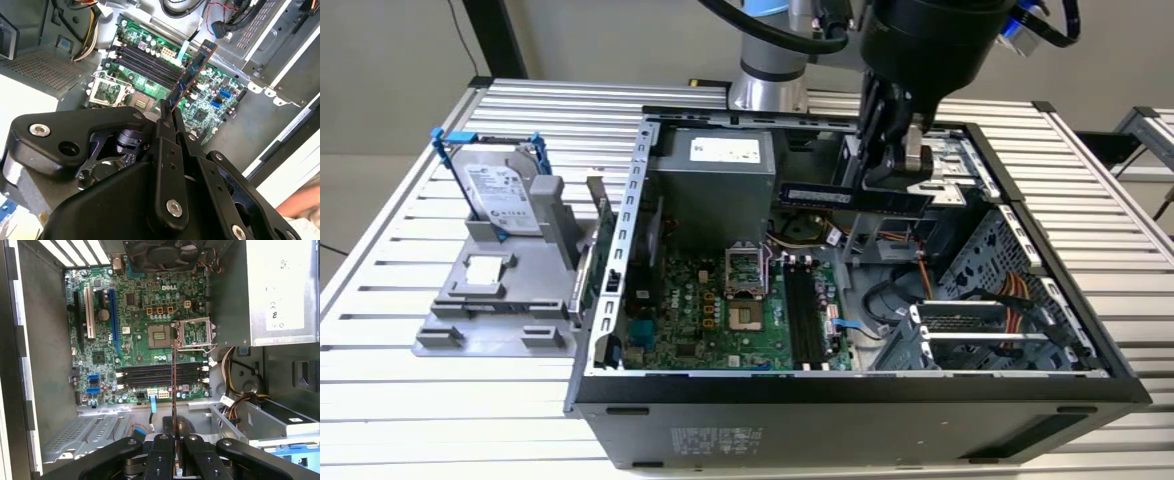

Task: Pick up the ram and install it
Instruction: 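Insert the ram into the slot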

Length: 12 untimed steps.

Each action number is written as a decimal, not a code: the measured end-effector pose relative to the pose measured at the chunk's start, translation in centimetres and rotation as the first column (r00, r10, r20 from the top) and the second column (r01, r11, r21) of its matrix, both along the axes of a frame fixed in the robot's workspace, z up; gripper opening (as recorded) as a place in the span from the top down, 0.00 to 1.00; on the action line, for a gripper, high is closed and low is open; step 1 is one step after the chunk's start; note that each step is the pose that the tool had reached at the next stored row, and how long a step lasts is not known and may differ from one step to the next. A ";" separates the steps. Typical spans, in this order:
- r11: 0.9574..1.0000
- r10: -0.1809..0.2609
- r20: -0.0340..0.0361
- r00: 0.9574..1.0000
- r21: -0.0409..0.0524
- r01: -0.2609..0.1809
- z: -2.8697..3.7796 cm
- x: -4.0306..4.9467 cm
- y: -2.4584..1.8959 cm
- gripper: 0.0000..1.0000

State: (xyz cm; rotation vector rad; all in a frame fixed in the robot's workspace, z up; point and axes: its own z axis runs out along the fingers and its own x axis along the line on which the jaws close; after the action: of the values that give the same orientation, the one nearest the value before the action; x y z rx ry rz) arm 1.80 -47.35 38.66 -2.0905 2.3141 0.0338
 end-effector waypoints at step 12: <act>0.998 -0.056 0.000 0.998 0.000 0.056 0.00 -0.01 0.00 1.00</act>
State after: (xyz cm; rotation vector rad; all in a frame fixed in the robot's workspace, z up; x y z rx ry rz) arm 1.79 -47.35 38.66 -2.0248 2.3710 0.0328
